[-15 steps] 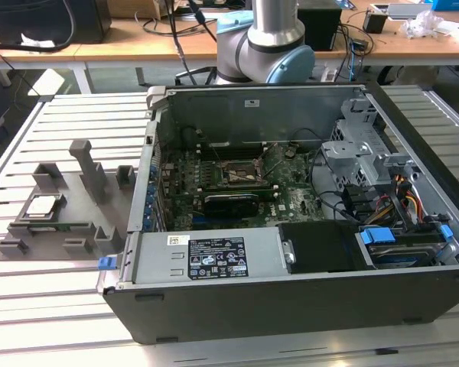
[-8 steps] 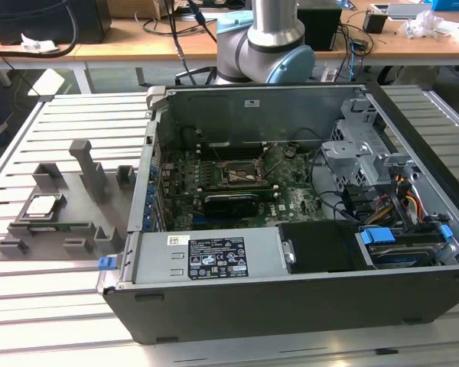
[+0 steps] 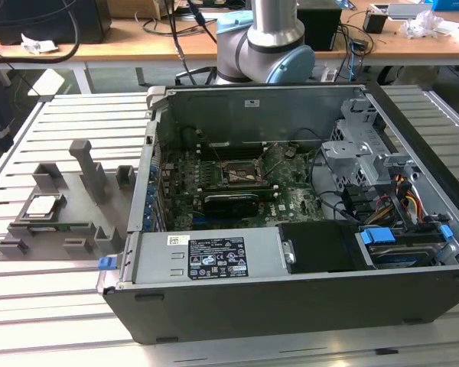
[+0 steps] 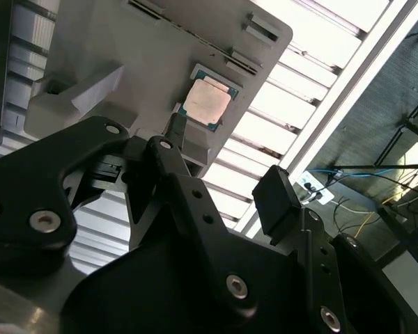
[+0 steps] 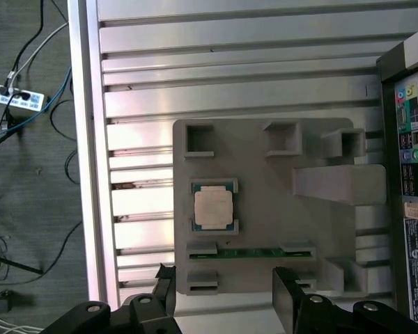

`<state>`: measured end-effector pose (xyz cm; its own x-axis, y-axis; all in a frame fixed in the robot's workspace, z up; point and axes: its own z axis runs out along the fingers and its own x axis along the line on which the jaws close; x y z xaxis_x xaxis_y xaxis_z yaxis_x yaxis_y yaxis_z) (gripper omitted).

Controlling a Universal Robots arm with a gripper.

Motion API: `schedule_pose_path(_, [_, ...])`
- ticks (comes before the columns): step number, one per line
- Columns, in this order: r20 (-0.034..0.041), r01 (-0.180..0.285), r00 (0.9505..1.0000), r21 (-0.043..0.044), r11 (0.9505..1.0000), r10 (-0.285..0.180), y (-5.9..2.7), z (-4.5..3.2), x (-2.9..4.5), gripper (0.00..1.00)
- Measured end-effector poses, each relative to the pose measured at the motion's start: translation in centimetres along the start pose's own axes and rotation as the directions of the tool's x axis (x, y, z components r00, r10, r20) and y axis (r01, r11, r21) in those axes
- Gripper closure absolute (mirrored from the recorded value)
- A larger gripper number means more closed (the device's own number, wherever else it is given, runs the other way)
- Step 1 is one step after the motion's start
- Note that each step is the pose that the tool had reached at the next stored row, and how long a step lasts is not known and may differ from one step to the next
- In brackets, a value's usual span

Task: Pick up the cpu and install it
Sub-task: 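Pick up the cpu and move it towards the insertion slot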

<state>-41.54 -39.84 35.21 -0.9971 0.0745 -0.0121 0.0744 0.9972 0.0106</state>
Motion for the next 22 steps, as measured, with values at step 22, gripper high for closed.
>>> schedule_pose_path(22, [0.0000, 0.000, 1.0000, 0.0001, 1.0000, 0.000, -0.02, 1.59, 0.02, 0.34])
